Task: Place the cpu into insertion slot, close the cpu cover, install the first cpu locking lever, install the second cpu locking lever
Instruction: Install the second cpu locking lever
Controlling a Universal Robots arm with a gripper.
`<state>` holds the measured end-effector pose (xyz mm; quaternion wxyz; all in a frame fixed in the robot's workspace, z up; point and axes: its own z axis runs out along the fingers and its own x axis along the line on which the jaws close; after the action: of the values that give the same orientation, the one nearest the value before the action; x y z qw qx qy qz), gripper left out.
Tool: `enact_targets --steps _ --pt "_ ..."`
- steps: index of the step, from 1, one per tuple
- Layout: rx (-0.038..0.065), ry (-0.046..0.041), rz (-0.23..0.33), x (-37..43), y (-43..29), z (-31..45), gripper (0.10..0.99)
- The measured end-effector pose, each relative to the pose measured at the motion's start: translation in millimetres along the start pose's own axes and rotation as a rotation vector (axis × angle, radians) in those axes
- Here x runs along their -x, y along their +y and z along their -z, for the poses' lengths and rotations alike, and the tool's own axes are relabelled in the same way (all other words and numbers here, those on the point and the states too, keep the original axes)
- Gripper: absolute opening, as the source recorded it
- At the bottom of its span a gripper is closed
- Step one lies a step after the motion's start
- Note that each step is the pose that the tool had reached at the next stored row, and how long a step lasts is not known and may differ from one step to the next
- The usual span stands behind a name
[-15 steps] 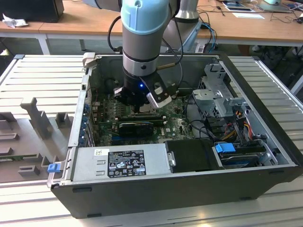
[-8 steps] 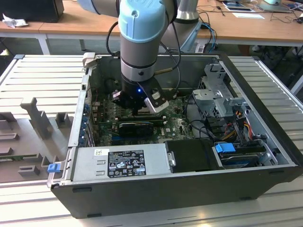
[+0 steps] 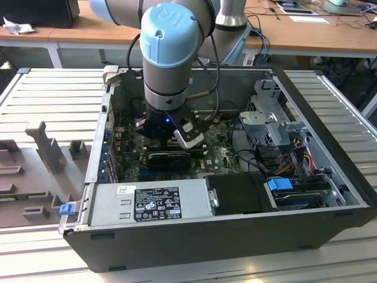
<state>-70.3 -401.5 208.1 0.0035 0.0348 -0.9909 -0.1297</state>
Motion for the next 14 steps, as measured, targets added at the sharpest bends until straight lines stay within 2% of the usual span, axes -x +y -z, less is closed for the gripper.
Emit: enact_targets --steps 2,4,5,6,9,10,12,13,14 --pt "0.009 -0.0009 0.0 -4.3 -1.3 -2.8 0.106" --pt "0.017 -0.0014 0.001 -4.7 -2.7 -5.2 0.106" --pt "0.027 -0.0021 0.001 -4.7 -3.0 -6.2 0.106" --pt "0.041 -0.0031 0.001 -4.7 -3.5 -7.6 0.106" --pt "0.054 -0.0038 0.001 -4.9 -4.9 -10.3 0.106" --pt "0.064 -0.0048 0.001 -4.9 -5.3 -11.6 0.106" --pt "0.07 -0.0051 0.001 -4.8 -5.7 -13.4 0.106" --pt "0.081 -0.0056 0.002 -4.9 -6.0 -13.9 0.106" --pt "0.086 -0.0062 0.002 -5.0 -6.0 -14.1 0.106"
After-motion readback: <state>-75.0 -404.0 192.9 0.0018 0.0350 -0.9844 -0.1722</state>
